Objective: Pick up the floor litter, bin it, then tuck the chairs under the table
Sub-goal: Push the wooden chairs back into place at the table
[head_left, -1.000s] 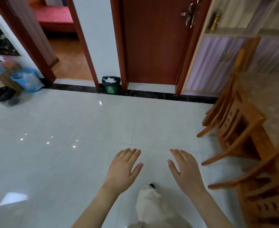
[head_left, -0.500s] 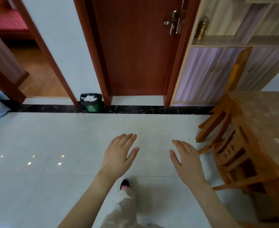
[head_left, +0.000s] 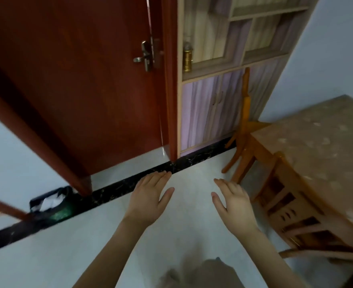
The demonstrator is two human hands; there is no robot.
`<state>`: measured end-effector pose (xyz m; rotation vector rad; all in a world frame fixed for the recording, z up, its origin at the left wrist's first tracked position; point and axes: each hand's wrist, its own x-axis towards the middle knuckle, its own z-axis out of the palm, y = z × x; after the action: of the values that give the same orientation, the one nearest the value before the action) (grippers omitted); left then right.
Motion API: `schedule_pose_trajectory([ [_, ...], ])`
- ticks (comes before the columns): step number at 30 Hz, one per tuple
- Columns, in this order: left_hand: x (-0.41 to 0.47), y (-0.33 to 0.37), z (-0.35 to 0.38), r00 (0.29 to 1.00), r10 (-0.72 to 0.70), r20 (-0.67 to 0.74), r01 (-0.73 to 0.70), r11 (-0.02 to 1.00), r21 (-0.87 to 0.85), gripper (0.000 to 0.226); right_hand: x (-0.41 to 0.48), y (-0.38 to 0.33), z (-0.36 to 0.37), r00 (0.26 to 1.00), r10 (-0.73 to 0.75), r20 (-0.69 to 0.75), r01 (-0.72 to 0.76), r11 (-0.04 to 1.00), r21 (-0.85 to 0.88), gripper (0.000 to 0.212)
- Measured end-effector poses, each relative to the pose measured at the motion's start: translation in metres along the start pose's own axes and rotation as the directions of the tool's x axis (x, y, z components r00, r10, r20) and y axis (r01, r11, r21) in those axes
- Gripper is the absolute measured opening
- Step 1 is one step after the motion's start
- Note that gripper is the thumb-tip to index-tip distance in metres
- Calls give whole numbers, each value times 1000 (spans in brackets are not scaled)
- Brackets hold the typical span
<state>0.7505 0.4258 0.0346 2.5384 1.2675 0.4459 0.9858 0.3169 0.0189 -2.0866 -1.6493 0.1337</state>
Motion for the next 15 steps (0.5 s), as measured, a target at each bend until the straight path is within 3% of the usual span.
schedule_pose_trajectory([
  [10,185,-57,52,981,130,146,-121,990,-69,57,152,44,44,978,207,38,-205,978,-47,55],
  [15,304,-63,55,972,198,125,-188,979,-82,53,262,78,48,966,255,46,-253,966,-47,60],
])
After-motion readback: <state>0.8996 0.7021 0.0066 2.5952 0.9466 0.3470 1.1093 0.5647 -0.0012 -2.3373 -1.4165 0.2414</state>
